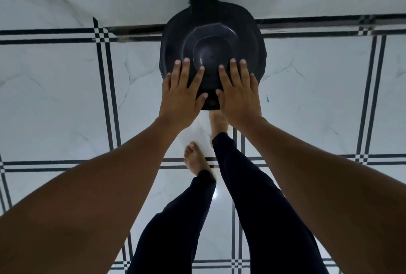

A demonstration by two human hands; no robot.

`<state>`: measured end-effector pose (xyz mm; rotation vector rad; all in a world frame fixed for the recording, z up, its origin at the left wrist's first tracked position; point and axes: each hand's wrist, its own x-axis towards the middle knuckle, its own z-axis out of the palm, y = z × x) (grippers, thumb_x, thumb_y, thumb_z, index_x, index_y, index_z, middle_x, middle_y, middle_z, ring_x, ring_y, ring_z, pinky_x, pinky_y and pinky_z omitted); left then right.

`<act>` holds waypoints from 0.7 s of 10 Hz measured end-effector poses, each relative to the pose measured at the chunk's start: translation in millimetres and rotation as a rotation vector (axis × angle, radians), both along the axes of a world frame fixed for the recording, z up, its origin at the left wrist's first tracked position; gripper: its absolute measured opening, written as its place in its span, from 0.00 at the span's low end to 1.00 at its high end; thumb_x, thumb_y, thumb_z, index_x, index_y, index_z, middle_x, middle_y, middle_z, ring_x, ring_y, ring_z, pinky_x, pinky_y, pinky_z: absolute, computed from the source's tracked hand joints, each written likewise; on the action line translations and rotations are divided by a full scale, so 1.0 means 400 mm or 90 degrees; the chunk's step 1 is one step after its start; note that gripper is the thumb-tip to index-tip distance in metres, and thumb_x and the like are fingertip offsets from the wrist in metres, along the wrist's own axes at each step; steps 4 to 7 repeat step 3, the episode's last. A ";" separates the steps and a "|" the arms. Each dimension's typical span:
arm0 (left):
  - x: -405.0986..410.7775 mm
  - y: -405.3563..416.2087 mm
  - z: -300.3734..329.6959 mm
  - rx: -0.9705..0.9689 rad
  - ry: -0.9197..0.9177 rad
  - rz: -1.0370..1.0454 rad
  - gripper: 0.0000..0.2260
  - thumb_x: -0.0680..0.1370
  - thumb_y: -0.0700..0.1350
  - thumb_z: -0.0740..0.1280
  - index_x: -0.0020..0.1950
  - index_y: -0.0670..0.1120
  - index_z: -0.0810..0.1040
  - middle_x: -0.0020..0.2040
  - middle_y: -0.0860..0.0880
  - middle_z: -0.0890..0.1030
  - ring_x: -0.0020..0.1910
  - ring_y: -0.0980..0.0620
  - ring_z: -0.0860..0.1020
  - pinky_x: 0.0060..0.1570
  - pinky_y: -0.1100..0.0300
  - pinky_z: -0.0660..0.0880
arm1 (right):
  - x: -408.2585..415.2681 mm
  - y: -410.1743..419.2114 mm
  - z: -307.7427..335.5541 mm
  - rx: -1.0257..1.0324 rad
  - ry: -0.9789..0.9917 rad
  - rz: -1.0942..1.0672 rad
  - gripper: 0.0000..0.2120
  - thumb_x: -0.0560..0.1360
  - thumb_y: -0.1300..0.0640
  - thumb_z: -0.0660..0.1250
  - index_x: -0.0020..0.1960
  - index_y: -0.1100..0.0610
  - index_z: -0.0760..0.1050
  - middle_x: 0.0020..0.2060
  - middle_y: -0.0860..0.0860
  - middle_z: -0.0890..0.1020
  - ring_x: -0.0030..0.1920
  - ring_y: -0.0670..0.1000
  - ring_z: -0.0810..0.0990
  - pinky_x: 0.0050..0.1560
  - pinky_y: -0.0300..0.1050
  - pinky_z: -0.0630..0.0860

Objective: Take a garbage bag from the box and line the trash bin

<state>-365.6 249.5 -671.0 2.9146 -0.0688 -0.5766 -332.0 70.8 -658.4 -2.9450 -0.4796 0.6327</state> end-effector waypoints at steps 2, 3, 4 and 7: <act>0.021 -0.002 0.171 -0.003 0.025 0.038 0.30 0.85 0.60 0.54 0.84 0.51 0.53 0.84 0.39 0.53 0.83 0.37 0.51 0.78 0.40 0.55 | 0.035 0.009 0.154 0.014 0.036 0.018 0.31 0.84 0.45 0.56 0.83 0.51 0.50 0.82 0.57 0.55 0.82 0.61 0.49 0.79 0.62 0.55; 0.024 0.011 0.325 0.004 -0.001 0.044 0.31 0.85 0.61 0.52 0.85 0.51 0.50 0.84 0.40 0.51 0.83 0.38 0.49 0.79 0.41 0.54 | 0.048 0.026 0.307 0.041 -0.028 0.050 0.32 0.84 0.44 0.56 0.83 0.52 0.51 0.82 0.58 0.56 0.82 0.62 0.52 0.79 0.62 0.57; 0.024 0.011 0.325 0.004 -0.001 0.044 0.31 0.85 0.61 0.52 0.85 0.51 0.50 0.84 0.40 0.51 0.83 0.38 0.49 0.79 0.41 0.54 | 0.048 0.026 0.307 0.041 -0.028 0.050 0.32 0.84 0.44 0.56 0.83 0.52 0.51 0.82 0.58 0.56 0.82 0.62 0.52 0.79 0.62 0.57; 0.024 0.011 0.325 0.004 -0.001 0.044 0.31 0.85 0.61 0.52 0.85 0.51 0.50 0.84 0.40 0.51 0.83 0.38 0.49 0.79 0.41 0.54 | 0.048 0.026 0.307 0.041 -0.028 0.050 0.32 0.84 0.44 0.56 0.83 0.52 0.51 0.82 0.58 0.56 0.82 0.62 0.52 0.79 0.62 0.57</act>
